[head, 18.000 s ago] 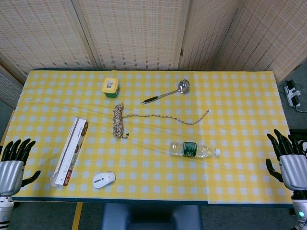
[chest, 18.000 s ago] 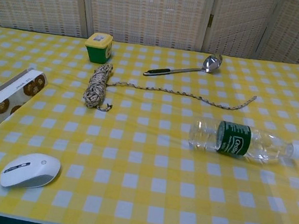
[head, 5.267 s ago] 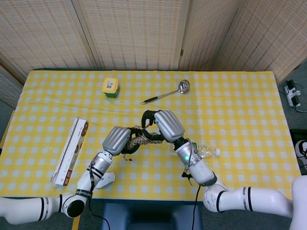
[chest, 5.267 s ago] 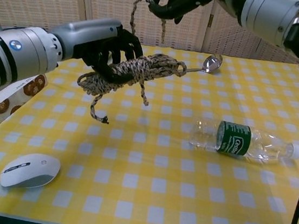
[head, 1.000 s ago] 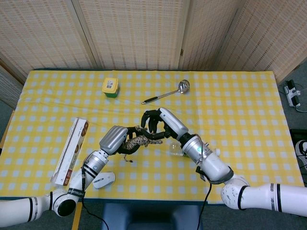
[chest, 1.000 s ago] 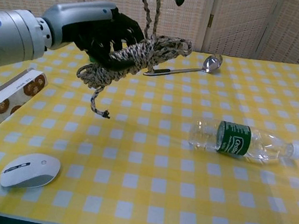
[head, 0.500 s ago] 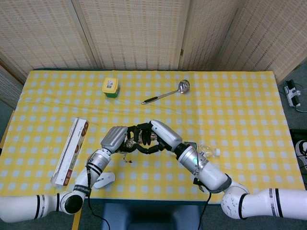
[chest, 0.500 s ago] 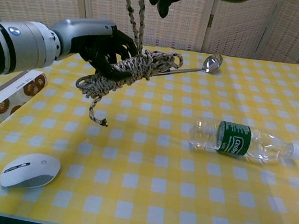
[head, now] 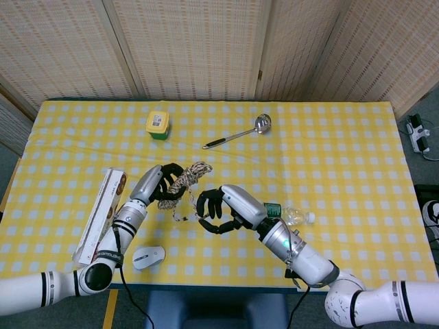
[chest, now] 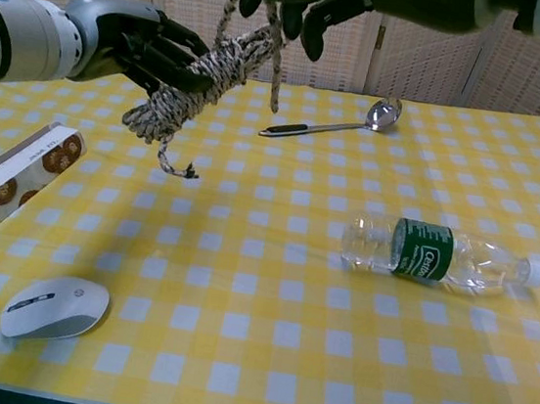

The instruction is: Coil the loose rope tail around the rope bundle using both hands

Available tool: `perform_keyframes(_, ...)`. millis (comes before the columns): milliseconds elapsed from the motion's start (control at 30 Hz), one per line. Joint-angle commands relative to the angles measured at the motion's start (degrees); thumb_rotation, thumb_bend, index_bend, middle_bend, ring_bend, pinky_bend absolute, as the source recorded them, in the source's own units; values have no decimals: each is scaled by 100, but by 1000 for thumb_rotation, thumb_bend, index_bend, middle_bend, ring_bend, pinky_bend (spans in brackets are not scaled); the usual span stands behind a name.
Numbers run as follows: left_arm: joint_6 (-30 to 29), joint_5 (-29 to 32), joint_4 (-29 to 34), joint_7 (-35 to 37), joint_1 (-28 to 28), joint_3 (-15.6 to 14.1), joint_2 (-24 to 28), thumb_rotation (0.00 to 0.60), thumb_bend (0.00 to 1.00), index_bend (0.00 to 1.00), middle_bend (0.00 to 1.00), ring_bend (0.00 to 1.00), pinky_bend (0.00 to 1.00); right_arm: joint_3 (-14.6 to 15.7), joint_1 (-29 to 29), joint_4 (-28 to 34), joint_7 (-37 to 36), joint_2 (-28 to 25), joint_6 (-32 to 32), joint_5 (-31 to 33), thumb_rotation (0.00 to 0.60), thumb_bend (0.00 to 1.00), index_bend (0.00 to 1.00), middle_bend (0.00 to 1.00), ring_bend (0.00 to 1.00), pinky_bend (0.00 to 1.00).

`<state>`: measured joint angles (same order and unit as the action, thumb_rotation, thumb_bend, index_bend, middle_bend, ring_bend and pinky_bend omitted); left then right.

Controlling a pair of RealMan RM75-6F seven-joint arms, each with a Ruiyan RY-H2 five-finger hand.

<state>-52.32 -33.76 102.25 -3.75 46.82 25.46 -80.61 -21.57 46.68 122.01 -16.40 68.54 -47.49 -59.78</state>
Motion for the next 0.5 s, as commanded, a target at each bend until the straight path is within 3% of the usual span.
perform_keyframes(33, 62, -155, 35, 197, -111, 58, 187, 600, 644, 616, 663, 628, 668, 106, -152, -79, -285, -100, 124, -496, 600, 637, 324, 363, 480, 566)
perform_keyframes(167, 49, -335, 72, 442, -217, 89, 316, 600, 644, 614, 663, 625, 667, 246, -297, -129, -479, -261, 173, -1112, 600, 631, 59, 225, 368, 479)
perform_keyframes(333, 69, -593, 91, 677, -321, 63, 450, 600, 643, 612, 663, 621, 667, 531, -508, -138, -703, -520, 148, -1858, 600, 598, 0, 120, 241, 355)
perform_keyframes(500, 19, -801, 110, 855, -411, 37, 542, 600, 643, 611, 663, 621, 667, 850, -862, -109, -739, -746, -286, -2515, 600, 598, 0, 107, 221, 333)
